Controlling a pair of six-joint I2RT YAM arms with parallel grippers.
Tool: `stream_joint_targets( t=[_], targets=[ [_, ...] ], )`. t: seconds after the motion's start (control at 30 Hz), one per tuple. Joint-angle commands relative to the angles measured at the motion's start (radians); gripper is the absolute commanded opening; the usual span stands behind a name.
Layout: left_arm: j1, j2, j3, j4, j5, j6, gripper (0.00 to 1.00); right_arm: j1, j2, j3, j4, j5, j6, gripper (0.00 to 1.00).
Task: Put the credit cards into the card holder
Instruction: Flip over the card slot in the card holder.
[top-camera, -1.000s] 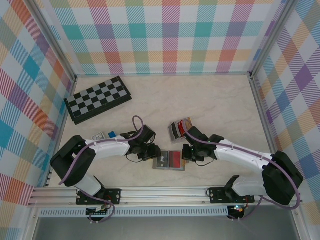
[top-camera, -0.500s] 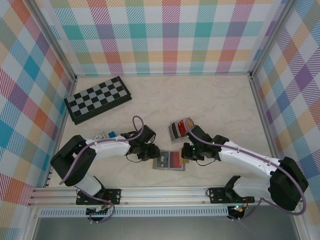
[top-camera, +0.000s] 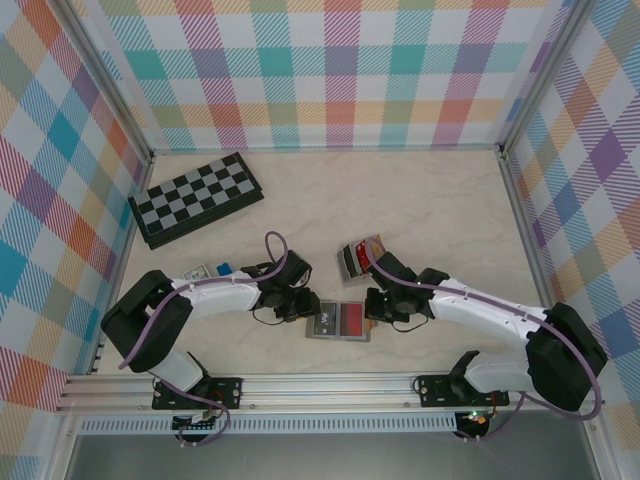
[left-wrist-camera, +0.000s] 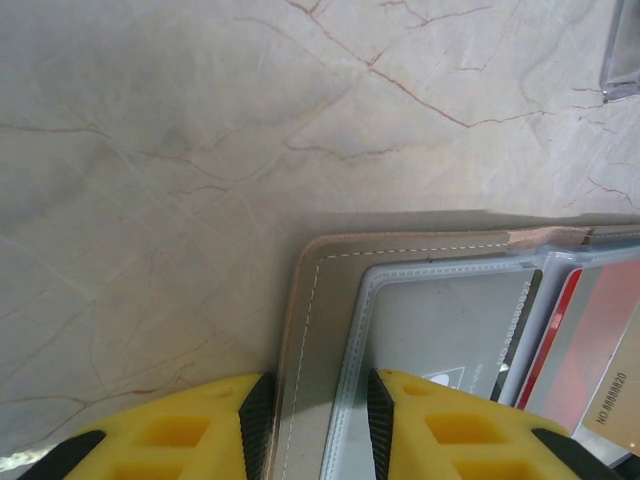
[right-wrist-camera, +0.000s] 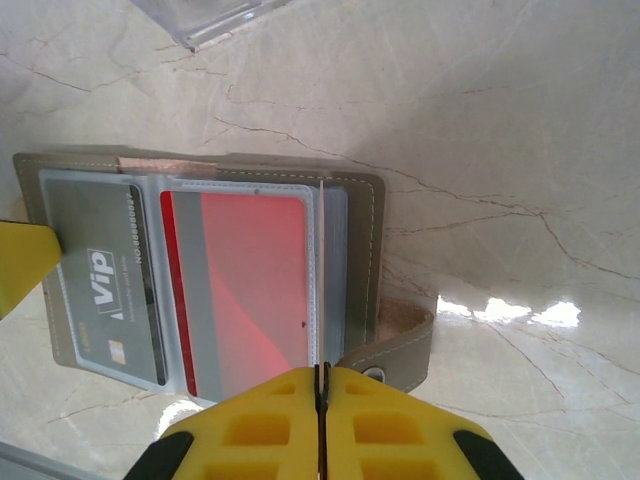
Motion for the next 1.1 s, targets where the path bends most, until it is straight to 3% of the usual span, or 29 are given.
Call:
stream_joint_targets(
  t=[0.0, 0.3, 0.53, 1.07],
  targets=[
    [-0.021, 0.054, -0.005, 0.02, 0.011, 0.007, 0.34, 0.004, 0.029, -0.018, 0.039, -0.014, 0.004, 0.07],
    [-0.022, 0.057, -0.006, 0.022, 0.011, 0.006, 0.34, 0.004, 0.009, -0.041, 0.121, -0.055, -0.002, 0.07],
    [-0.021, 0.058, -0.005, 0.026, 0.011, 0.005, 0.33, 0.005, -0.067, 0.02, 0.037, -0.039, -0.026, 0.08],
    [-0.025, 0.049, -0.002, 0.03, 0.009, 0.001, 0.3, 0.018, -0.007, 0.083, 0.079, -0.152, -0.064, 0.09]
  ],
)
